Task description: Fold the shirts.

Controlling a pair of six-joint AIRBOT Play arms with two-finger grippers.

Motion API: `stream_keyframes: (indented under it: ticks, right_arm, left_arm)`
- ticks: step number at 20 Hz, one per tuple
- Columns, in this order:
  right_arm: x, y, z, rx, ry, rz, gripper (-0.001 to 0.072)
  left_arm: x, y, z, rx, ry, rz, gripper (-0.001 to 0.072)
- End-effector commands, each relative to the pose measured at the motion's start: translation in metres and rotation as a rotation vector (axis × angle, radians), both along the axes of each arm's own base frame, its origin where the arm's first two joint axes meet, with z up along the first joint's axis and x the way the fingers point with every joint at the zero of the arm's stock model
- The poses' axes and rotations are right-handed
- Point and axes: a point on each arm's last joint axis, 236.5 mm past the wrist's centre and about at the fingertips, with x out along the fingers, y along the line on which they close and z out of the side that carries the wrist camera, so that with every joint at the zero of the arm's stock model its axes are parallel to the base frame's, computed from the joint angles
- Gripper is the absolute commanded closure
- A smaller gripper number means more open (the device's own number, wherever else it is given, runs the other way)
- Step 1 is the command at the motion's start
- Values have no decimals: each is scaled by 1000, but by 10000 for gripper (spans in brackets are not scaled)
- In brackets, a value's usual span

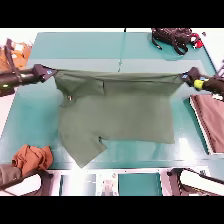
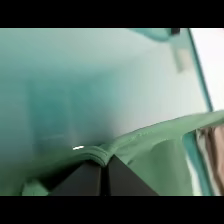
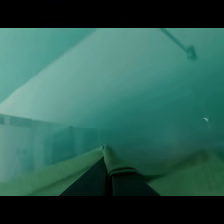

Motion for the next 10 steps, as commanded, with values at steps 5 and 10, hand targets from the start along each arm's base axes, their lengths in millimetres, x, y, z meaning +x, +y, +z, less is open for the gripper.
stream_keyframes:
  ticks: [5,10]
  right_arm:
    - [94,-1,-49,165,14,13,697]
    - [140,17,-16,154,-79,53,697]
  left_arm:
    - [91,15,-31,-40,-34,86,679]
    - [138,-1,-15,33,-102,112,679]
